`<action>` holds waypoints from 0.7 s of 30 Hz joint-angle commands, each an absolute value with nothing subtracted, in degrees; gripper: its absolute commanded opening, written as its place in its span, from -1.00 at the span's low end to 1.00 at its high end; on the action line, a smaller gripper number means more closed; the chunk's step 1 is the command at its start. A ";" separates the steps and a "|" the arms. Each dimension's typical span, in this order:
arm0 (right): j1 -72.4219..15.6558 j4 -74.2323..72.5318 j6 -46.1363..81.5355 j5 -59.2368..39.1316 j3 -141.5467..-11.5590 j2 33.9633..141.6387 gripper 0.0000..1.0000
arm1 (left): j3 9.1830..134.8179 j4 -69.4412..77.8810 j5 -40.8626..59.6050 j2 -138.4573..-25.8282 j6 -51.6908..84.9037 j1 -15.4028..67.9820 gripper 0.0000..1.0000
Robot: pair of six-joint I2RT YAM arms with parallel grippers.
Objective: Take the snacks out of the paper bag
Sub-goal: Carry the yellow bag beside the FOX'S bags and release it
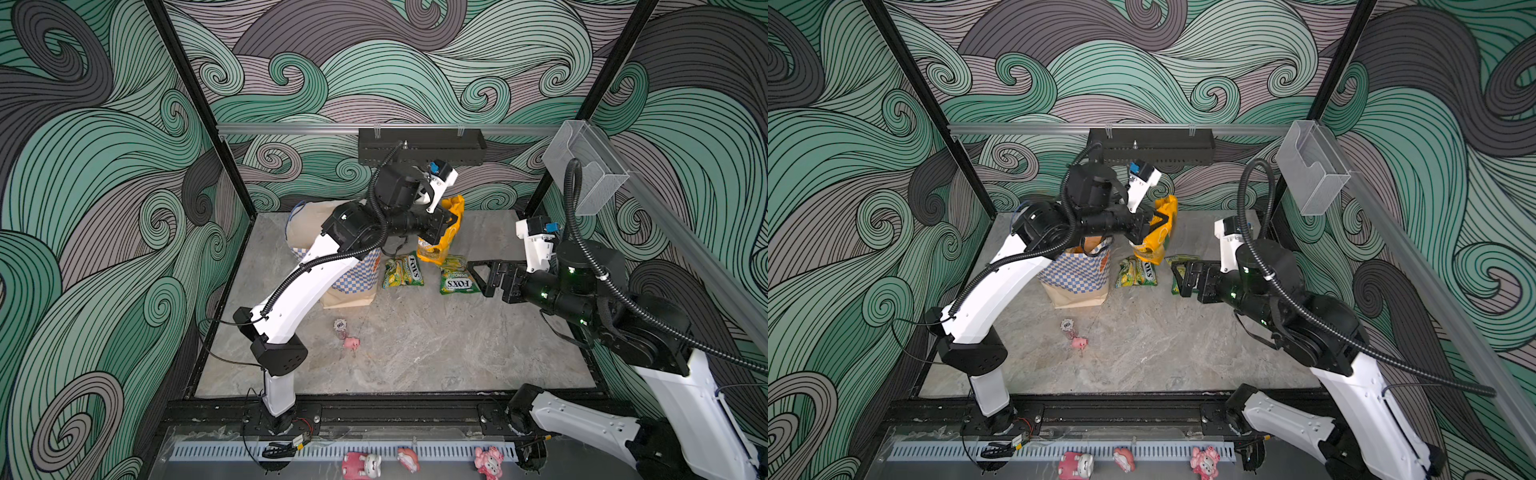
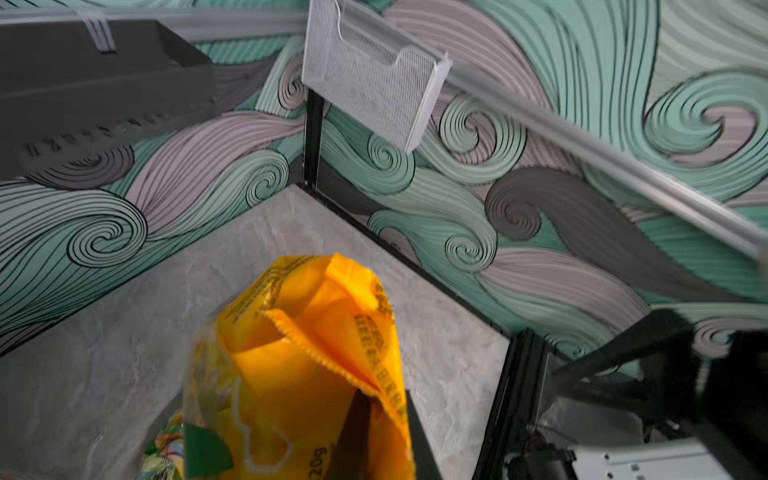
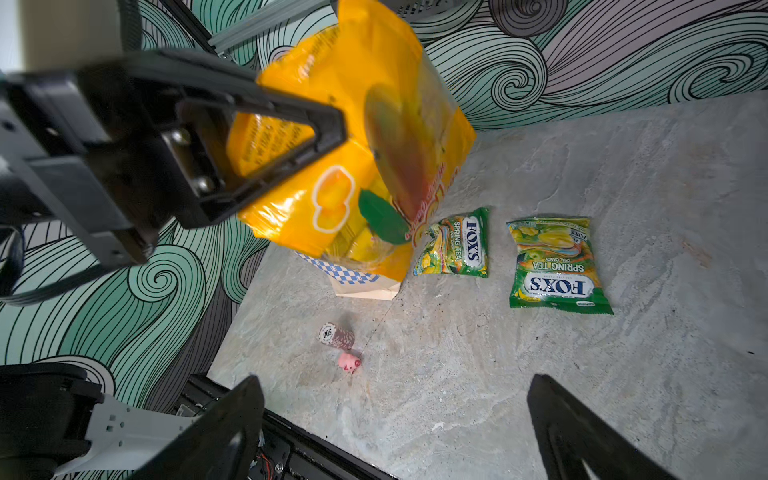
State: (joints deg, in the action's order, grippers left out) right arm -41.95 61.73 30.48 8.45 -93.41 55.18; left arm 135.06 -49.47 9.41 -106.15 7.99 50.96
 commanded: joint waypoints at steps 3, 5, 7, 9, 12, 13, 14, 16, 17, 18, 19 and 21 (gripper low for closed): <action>-42.29 67.10 30.21 12.29 -91.12 51.24 0.99 | 135.00 -46.01 3.37 -106.08 0.97 54.42 -1.00; -42.28 68.54 30.32 12.85 -90.26 49.56 0.99 | 133.94 -46.03 1.77 -106.90 -0.31 55.44 -1.00; -42.29 69.73 30.73 13.23 -89.36 48.00 0.99 | 132.71 -46.09 0.14 -107.90 -1.80 56.36 -1.00; -42.31 70.78 31.19 13.53 -88.35 46.61 0.99 | 131.10 -46.21 -2.57 -108.89 -3.56 57.32 -1.00; -42.31 72.16 31.81 13.66 -86.99 44.91 0.99 | 128.26 -45.38 -6.01 -110.22 -4.44 57.94 -1.00; -42.32 72.41 31.94 13.71 -86.64 44.53 0.99 | 127.71 -45.23 -6.70 -110.66 -4.26 58.09 -1.00; -42.32 72.74 32.07 13.71 -86.29 44.18 0.99 | 126.97 -44.83 -7.46 -111.19 -3.97 58.06 -1.00; -42.28 72.95 32.04 13.63 -85.80 43.69 0.99 | 124.96 -43.48 -8.96 -111.84 -4.10 58.08 -1.00; -42.32 73.23 31.99 13.56 -85.62 43.52 0.99 | 123.63 -42.55 -10.04 -112.18 -4.13 58.17 -1.00; -42.33 73.27 31.92 13.53 -85.56 43.37 0.99 | 122.25 -41.63 -11.08 -112.45 -4.13 58.11 -1.00; -42.29 73.34 31.94 13.40 -85.50 43.33 0.99 | 121.02 -40.63 -12.06 -112.62 -4.06 58.10 -1.00; -42.31 73.41 32.03 13.36 -85.19 43.00 0.99 | 117.13 -36.94 -14.26 -112.76 -3.85 58.10 -1.00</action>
